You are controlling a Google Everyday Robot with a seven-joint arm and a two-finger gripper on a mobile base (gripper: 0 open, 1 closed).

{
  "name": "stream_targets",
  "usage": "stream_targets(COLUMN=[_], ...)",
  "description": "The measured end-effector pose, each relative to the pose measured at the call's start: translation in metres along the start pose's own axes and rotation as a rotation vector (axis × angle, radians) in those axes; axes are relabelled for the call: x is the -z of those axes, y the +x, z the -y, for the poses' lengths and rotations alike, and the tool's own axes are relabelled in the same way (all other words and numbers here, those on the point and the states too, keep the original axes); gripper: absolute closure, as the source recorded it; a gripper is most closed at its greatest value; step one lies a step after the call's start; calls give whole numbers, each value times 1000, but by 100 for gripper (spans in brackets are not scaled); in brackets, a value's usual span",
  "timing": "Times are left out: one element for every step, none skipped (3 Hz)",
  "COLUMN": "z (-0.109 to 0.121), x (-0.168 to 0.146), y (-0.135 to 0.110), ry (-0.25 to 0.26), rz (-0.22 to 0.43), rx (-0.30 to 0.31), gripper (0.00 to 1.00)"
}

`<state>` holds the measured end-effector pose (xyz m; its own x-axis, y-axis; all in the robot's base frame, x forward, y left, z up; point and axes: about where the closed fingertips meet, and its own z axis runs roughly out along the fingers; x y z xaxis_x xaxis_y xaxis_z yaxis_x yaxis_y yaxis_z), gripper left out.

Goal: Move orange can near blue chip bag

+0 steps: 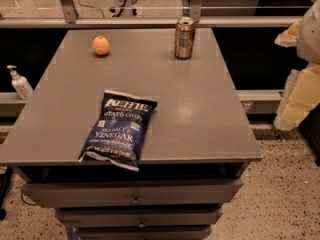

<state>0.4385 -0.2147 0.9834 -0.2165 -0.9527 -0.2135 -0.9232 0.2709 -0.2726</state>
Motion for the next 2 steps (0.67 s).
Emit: stream_targets(z=[0,2], x=[0,0], y=[0,0], ry=[0,19], rz=[0,10], rx=[0,1], gripper=[0,0])
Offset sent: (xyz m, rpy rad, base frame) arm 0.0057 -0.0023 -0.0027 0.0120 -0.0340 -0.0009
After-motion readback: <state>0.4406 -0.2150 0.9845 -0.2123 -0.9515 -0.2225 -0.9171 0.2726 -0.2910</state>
